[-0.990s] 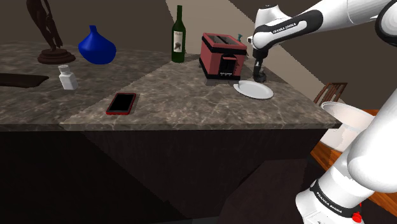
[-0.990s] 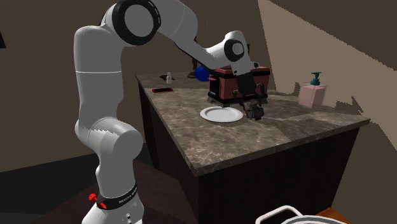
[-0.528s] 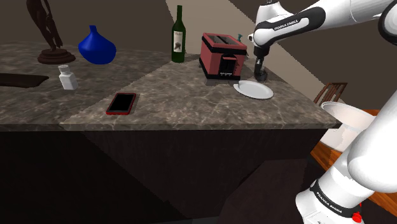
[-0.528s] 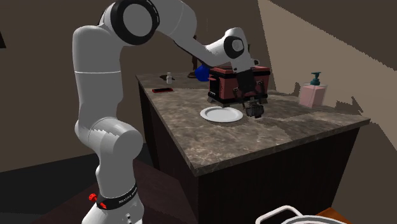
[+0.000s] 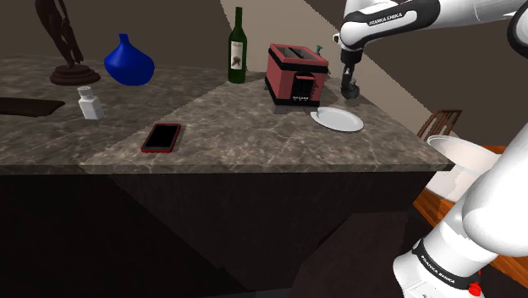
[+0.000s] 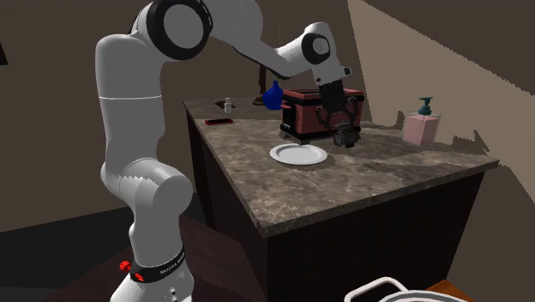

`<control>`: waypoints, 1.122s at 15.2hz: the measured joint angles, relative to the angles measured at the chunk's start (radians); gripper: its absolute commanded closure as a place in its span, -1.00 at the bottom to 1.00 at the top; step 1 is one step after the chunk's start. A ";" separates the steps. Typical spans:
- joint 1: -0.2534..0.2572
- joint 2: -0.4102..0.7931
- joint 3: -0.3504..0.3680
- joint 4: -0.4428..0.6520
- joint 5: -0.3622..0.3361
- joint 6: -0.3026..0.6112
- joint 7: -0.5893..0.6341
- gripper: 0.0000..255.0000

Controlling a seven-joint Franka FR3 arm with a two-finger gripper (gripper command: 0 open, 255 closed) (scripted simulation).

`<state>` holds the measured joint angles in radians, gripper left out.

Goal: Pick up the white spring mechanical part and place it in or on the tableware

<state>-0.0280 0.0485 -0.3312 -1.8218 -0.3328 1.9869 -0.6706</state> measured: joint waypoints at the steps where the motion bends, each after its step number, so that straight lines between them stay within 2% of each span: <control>1: 0.001 -0.003 0.001 0.013 0.001 -0.016 -0.003 1.00; 6: 0.008 -0.018 0.007 0.045 0.000 -0.064 -0.006 1.00; 13: 0.080 -0.183 0.089 -0.118 -0.055 -0.117 0.155 1.00; 17: 0.113 -0.250 0.139 -0.184 -0.064 -0.146 0.236 1.00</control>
<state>0.0849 -0.2011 -0.1920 -2.0061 -0.3966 1.8413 -0.4345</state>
